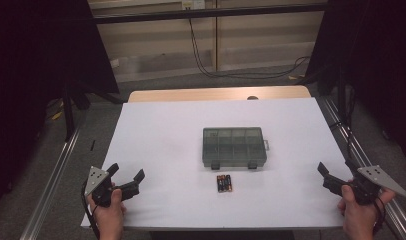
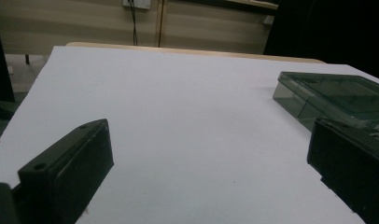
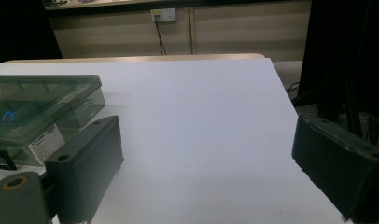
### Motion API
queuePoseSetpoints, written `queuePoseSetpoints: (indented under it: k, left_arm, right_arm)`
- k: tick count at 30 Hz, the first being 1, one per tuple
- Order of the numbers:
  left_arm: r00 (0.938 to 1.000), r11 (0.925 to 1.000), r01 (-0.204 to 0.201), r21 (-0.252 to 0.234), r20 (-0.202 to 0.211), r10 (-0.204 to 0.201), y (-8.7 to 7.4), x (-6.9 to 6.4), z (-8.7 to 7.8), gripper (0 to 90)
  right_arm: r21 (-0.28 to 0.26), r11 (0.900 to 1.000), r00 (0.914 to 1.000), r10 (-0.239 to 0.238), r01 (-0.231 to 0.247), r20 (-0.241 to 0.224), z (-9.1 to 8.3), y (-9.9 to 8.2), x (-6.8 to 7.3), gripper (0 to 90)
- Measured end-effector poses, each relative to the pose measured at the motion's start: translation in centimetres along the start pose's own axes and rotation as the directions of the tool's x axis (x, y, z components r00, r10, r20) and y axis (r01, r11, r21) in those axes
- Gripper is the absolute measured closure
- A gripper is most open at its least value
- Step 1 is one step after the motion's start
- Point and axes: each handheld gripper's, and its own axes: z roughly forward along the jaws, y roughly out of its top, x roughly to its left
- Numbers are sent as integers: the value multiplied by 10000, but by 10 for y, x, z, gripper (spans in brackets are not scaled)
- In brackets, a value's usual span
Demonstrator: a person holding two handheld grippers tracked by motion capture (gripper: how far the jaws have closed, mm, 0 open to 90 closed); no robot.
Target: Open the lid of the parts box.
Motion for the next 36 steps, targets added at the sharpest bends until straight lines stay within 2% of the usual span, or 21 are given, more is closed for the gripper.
queuePoseSetpoints:
  k: [4,6,8,10,11,12,13,14,16,18,20,24,26,28,30,31,33,35,36]
  left_arm:
    - [9993,9996,-140,239,341,132,4,-9,9,4]
    - [9990,9998,-104,175,429,97,7,-15,12,6]
    - [9977,9987,-471,215,505,460,12,-23,15,6]
    - [9962,9984,-545,132,692,534,16,-30,19,6]
    - [9958,9989,-406,252,826,384,18,-32,20,7]
    - [9936,9995,43,311,1128,-78,19,-33,22,10]
    - [9905,9987,325,392,1322,-374,20,-35,24,13]
    - [9893,9984,400,398,1387,-451,21,-38,25,15]
    - [9888,9987,109,497,1482,-182,23,-46,29,22]
    - [9864,9985,-118,538,1645,28,26,-52,33,35]
    - [9861,9987,-208,474,1659,126,29,-56,36,53]
    - [9802,9987,-243,452,1975,149,35,-63,45,123]
    - [9790,9977,-460,491,2006,352,37,-69,49,137]
    - [9772,9973,-563,473,2073,453,39,-75,54,141]
    - [9765,9975,-549,450,2111,442,41,-79,58,158]
    - [9766,9976,-534,443,2106,430,42,-82,61,181]
    - [9750,9979,-488,416,2190,386,44,-87,65,237]
    - [9759,9968,-664,446,2112,556,46,-92,70,347]
    - [9774,9958,-781,478,2005,670,48,-96,73,384]
  right_arm:
    - [-89,9998,9994,199,-202,-280,-1,4,2,81]
    - [-150,9996,9990,230,-236,-379,-1,7,5,80]
    - [-186,9996,9982,201,-212,-571,-1,11,9,75]
    - [-204,9998,9980,-10,-3,-625,1,15,14,74]
    - [-180,9998,9982,-56,45,-597,3,18,17,73]
    - [-175,9998,9979,-83,72,-636,4,20,19,69]
    - [-190,9998,9977,-36,23,-684,5,22,20,69]
    - [-178,9998,9966,19,-34,-824,6,24,22,70]
    - [-228,9993,9948,263,-287,-987,7,28,24,78]
    - [-273,9991,9926,278,-312,-1186,9,33,29,81]
    - [-337,9990,9913,254,-300,-1290,12,38,35,84]
    - [-430,9988,9871,144,-215,-1594,21,47,49,112]
    - [-459,9988,9885,80,-151,-1510,24,50,55,143]
    - [-379,9992,9848,46,-114,-1734,28,53,61,157]
    - [-358,9994,9844,-29,-34,-1761,32,55,66,223]
    - [-386,9992,9850,41,-109,-1726,34,56,68,278]
    - [-478,9986,9810,116,-212,-1939,37,58,72,408]
    - [-525,9982,9764,176,-296,-2153,40,60,74,526]
    - [-543,9981,9775,163,-283,-2105,41,61,75,567]
